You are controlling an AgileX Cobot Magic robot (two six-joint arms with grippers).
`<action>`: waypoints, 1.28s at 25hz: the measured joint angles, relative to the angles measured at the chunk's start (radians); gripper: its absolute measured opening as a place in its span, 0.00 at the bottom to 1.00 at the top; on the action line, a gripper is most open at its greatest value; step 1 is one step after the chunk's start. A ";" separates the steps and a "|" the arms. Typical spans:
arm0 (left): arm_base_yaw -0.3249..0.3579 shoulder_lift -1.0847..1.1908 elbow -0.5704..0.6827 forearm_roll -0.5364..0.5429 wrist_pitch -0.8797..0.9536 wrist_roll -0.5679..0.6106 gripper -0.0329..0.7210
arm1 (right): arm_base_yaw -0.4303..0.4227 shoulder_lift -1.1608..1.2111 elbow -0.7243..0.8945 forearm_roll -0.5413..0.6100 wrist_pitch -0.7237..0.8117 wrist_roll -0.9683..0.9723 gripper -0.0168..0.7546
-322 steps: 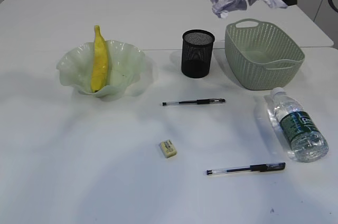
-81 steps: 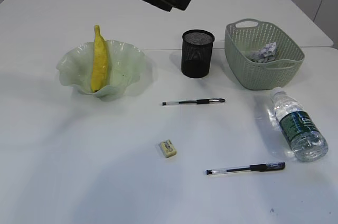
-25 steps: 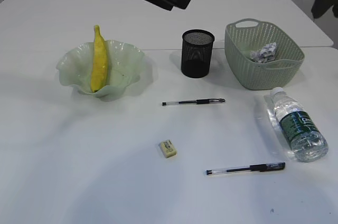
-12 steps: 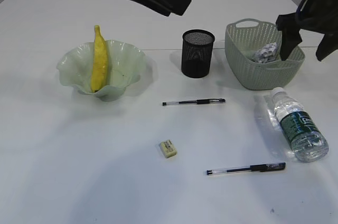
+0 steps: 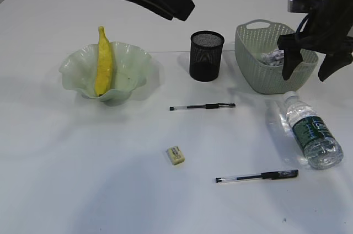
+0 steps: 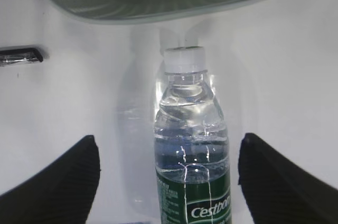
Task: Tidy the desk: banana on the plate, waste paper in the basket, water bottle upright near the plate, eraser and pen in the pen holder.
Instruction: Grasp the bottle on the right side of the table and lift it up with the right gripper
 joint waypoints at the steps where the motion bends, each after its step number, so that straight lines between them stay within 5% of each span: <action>1: 0.000 0.000 0.000 0.000 0.000 0.000 0.52 | 0.000 0.007 0.000 0.004 -0.002 0.000 0.81; 32: 0.000 0.000 0.000 0.001 0.000 0.000 0.52 | 0.000 0.031 0.103 -0.023 -0.018 0.024 0.78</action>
